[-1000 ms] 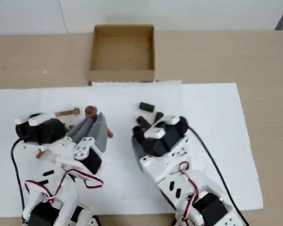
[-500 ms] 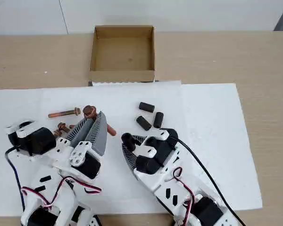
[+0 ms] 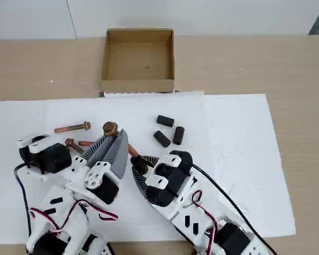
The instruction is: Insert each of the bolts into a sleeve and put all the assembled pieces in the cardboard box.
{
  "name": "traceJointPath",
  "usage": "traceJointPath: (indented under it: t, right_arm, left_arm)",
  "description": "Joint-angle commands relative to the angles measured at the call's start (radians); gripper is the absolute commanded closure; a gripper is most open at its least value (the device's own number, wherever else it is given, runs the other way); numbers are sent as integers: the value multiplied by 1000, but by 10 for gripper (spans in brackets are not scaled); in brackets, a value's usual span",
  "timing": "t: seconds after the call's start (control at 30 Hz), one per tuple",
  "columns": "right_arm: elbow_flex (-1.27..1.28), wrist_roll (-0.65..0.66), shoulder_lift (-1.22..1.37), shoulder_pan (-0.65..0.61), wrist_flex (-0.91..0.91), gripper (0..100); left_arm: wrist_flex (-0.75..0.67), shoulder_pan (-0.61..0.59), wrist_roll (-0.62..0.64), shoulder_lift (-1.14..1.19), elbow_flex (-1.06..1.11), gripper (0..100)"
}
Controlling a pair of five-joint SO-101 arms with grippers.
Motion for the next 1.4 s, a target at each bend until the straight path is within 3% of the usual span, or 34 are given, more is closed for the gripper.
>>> traceJointPath:
  t: [0.0,0.7,0.9,1.17,1.37]
  right_arm:
    - [-12,11,-10,-2,-25,995]
    - [-12,54,-12,-1,-67,995]
    - [-12,54,-12,-1,-67,995]
    - [-12,54,-12,-1,-67,995]
    - [-9,54,-12,-1,-67,995]
  left_arm:
    - [-21,6,0,-6,-5,994]
    - [66,23,-2,-3,-4,994]
    - [184,170,-117,-9,25,994]
    - [250,176,-232,-5,31,994]
    - [262,170,-236,-8,28,987]
